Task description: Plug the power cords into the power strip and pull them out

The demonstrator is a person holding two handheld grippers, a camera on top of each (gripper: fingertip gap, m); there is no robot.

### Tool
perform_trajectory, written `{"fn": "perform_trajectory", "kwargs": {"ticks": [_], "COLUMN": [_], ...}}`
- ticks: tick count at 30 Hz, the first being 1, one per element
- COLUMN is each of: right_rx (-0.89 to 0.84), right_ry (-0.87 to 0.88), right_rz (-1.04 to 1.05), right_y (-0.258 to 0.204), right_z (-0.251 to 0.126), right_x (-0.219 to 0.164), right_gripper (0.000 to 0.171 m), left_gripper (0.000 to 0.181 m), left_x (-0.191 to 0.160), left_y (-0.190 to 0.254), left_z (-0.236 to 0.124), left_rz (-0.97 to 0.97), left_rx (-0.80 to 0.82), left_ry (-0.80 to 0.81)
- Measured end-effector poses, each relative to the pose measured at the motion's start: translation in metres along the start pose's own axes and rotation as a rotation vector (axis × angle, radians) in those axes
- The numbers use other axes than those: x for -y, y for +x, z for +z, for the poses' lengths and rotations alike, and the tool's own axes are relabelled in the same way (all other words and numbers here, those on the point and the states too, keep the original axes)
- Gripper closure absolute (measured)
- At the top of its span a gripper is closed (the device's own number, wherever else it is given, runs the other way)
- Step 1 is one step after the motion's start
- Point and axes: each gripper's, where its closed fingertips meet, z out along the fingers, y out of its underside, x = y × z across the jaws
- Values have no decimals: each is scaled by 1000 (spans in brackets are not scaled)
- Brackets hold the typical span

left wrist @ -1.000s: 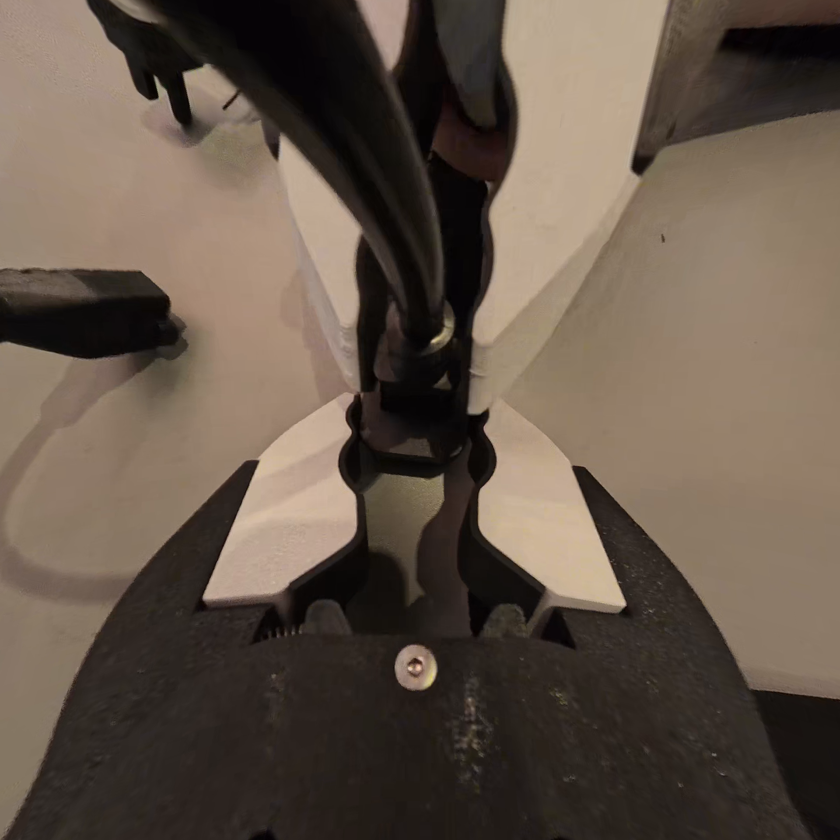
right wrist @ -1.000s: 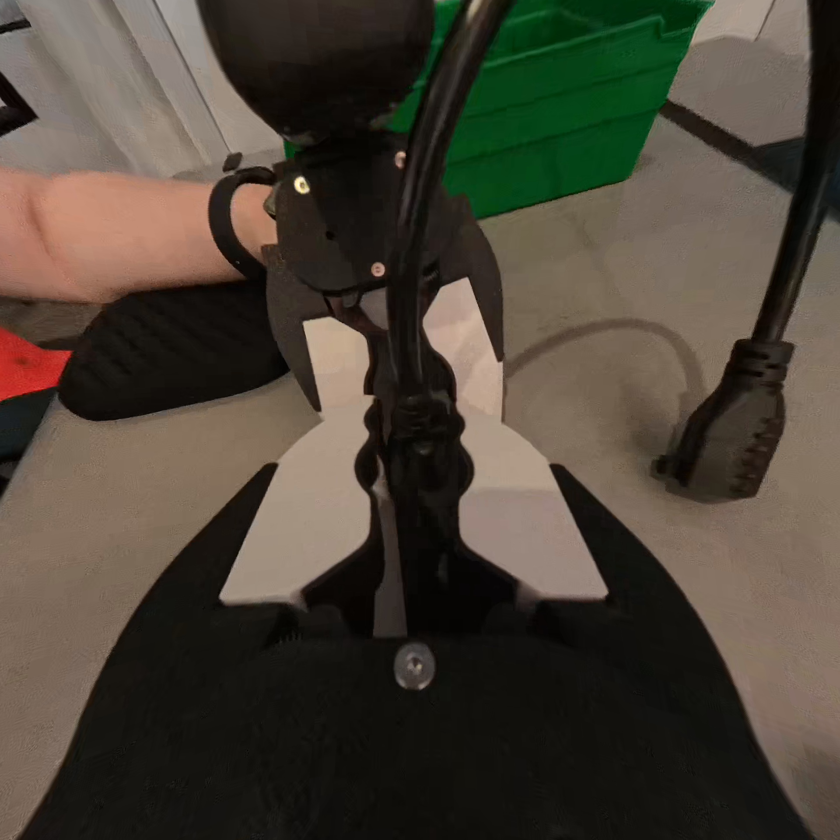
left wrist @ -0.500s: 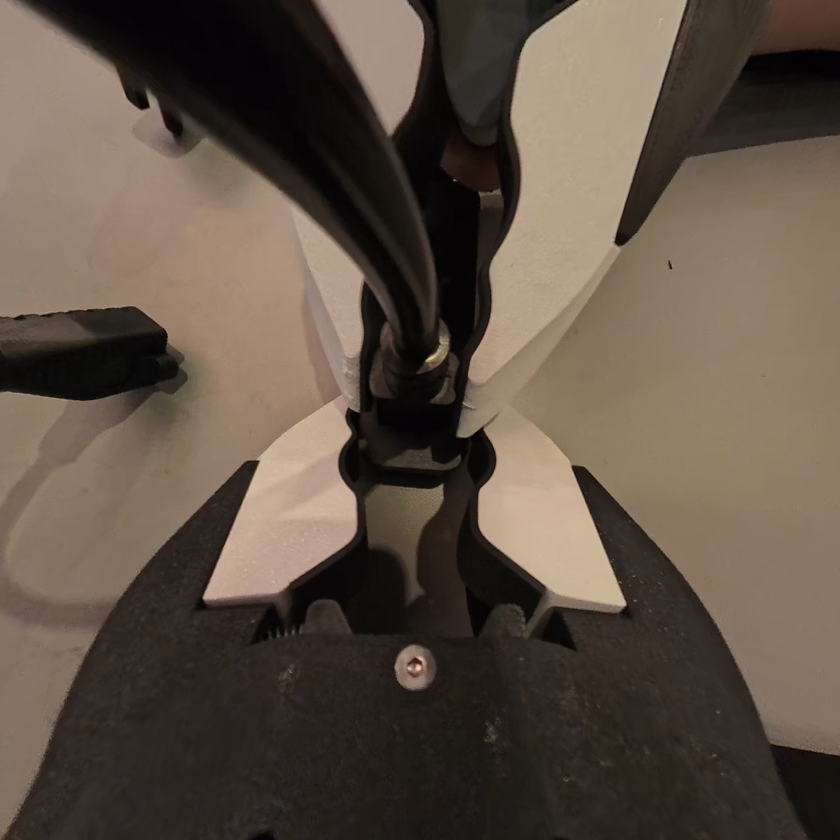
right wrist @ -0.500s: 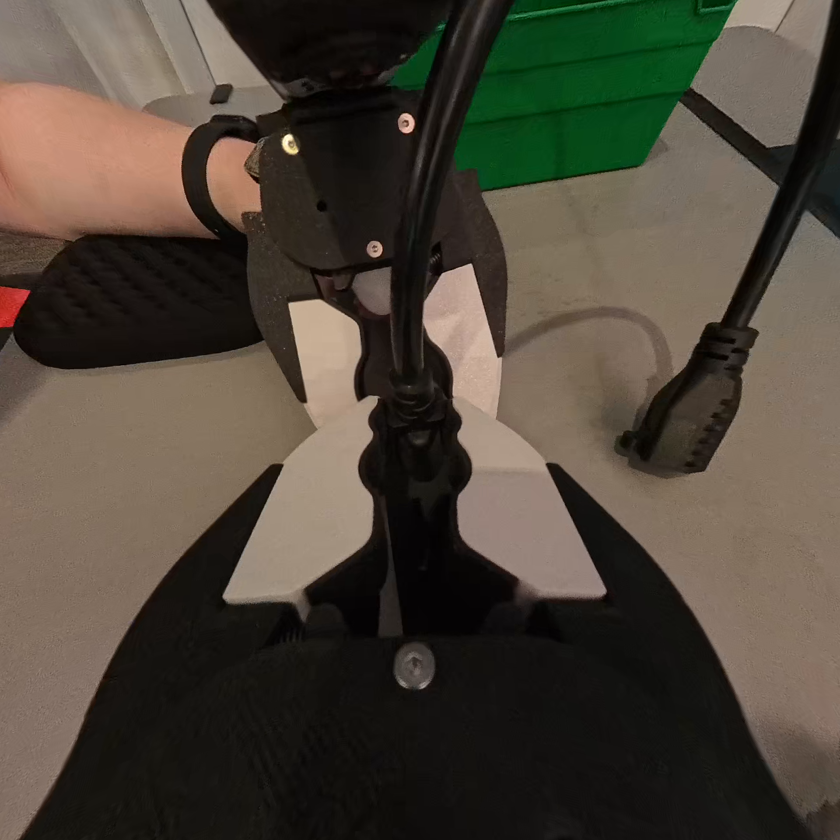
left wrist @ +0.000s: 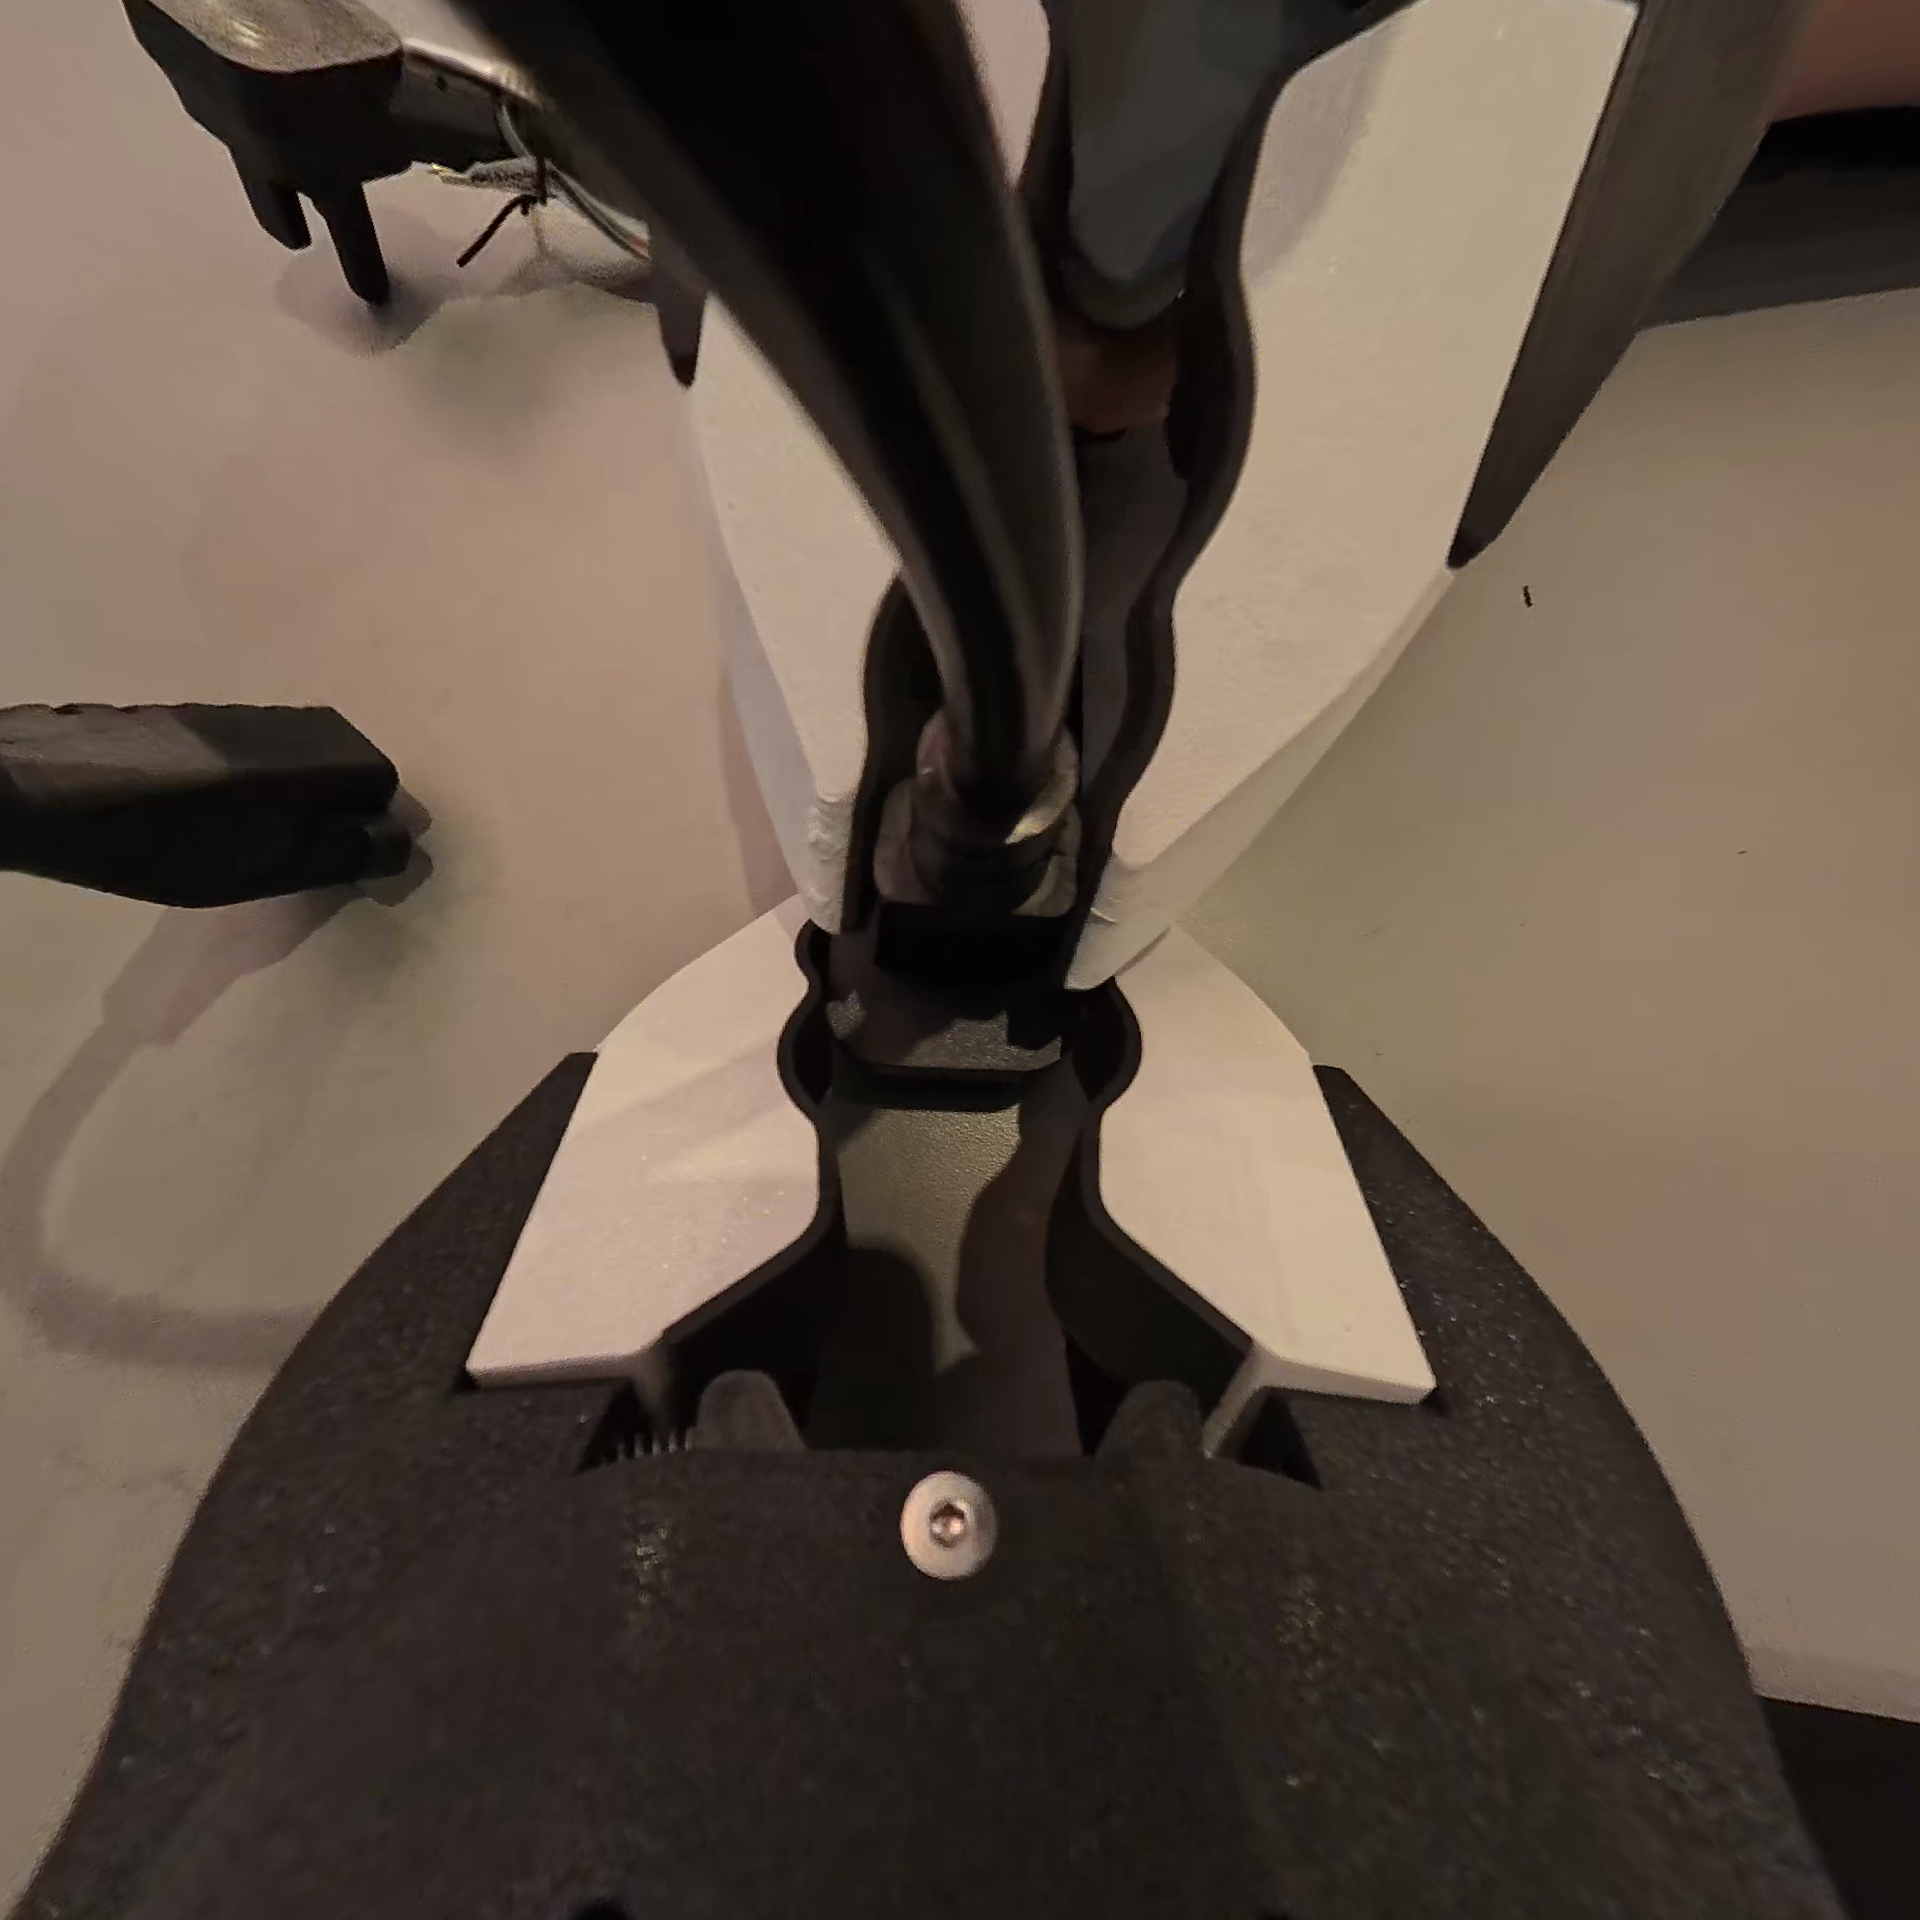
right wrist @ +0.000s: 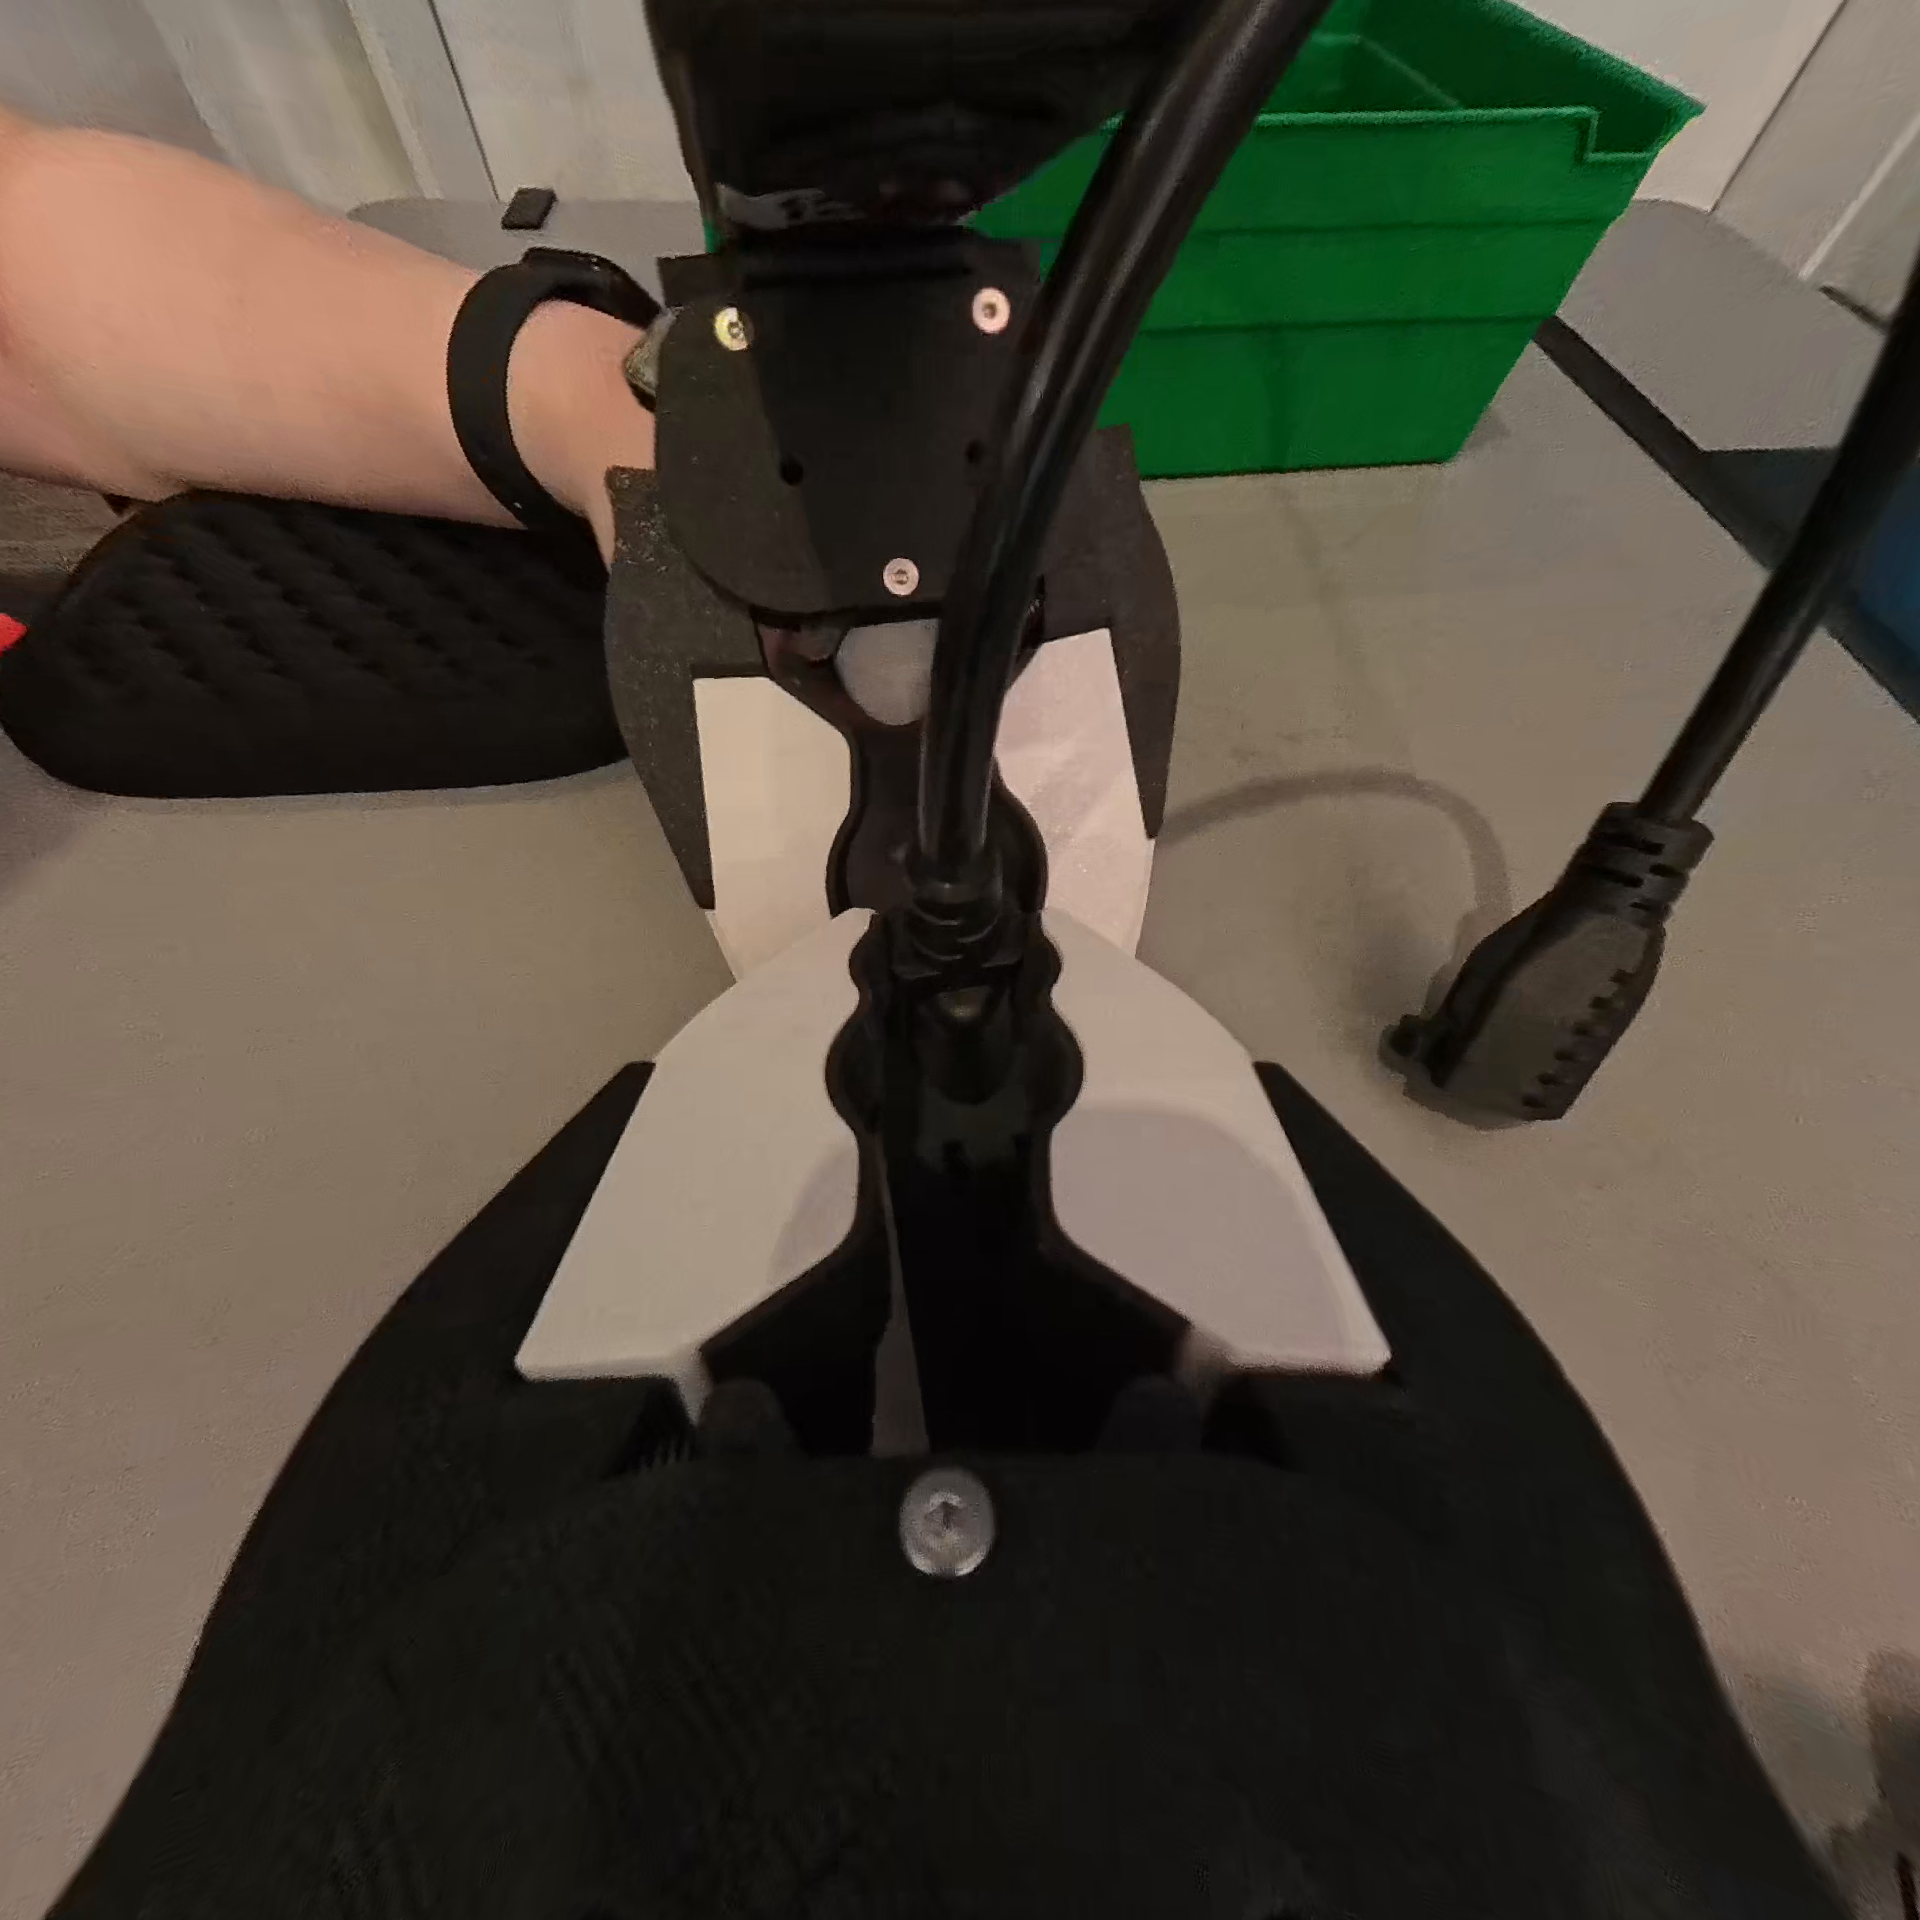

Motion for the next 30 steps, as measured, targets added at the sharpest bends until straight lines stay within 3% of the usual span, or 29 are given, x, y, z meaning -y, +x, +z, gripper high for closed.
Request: {"fn": "perform_trajectory", "kwargs": {"ticks": [12,16,30], "right_rx": [52,65,27], "right_ry": [22,5,-41], "right_rz": [157,131,107], "right_y": [-1,-5,-3], "right_z": [-1,-1,2], "right_x": [3,1,-2], "right_gripper": [148,141,146], "left_gripper": [137,137,137], "left_x": [1,1,2], "left_y": [1,4,5], "left_z": [0,1,2], "left_rz": [5,22,24], "left_rx": [-5,-24,-30], "left_ry": [9,12,7]}}
